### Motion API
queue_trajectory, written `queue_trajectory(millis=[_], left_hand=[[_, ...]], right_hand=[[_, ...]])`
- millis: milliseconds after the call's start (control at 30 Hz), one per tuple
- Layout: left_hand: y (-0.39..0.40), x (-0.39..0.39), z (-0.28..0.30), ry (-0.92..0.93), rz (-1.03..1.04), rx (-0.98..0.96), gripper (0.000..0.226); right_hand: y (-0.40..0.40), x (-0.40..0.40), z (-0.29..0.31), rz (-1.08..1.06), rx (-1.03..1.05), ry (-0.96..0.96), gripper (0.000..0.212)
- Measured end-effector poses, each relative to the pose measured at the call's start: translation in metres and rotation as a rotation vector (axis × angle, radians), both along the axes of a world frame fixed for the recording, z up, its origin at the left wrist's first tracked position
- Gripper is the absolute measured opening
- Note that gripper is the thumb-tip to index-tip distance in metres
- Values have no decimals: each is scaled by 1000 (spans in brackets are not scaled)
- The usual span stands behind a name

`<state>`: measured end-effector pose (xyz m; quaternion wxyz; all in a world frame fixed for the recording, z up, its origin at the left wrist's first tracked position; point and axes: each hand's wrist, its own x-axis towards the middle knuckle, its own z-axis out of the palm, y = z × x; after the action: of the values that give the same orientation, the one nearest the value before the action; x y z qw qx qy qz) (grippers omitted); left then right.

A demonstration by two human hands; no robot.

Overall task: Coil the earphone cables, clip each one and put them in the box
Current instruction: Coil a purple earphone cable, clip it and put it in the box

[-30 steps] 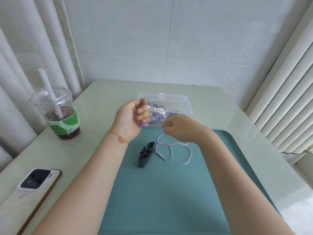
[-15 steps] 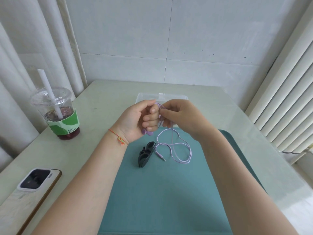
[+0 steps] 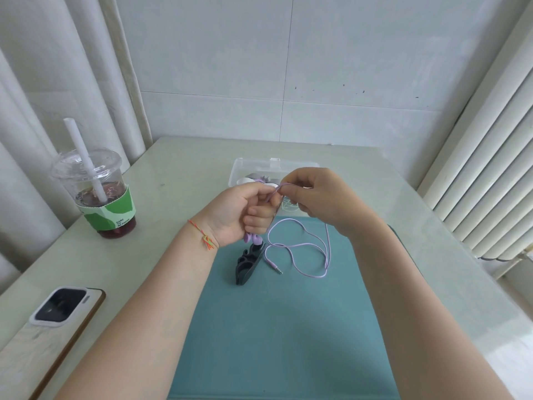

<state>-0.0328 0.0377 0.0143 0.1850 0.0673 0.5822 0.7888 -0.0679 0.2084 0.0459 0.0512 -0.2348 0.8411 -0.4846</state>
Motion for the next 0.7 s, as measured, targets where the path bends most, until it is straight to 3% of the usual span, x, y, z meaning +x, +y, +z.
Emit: queue_trajectory(millis=[200, 433, 600, 700], left_hand=[[-1, 0, -5, 41, -32, -86, 36], [0, 0, 1, 15, -9, 270, 40], [6, -3, 5, 40, 44, 552, 37], [4, -5, 5, 50, 201, 676, 33]], right_hand=[[6, -1, 1, 77, -10, -92, 12], [2, -3, -3, 123, -362, -164, 18], [-19, 6, -13, 60, -171, -76, 27], [-25, 9, -17, 87, -85, -100, 27]])
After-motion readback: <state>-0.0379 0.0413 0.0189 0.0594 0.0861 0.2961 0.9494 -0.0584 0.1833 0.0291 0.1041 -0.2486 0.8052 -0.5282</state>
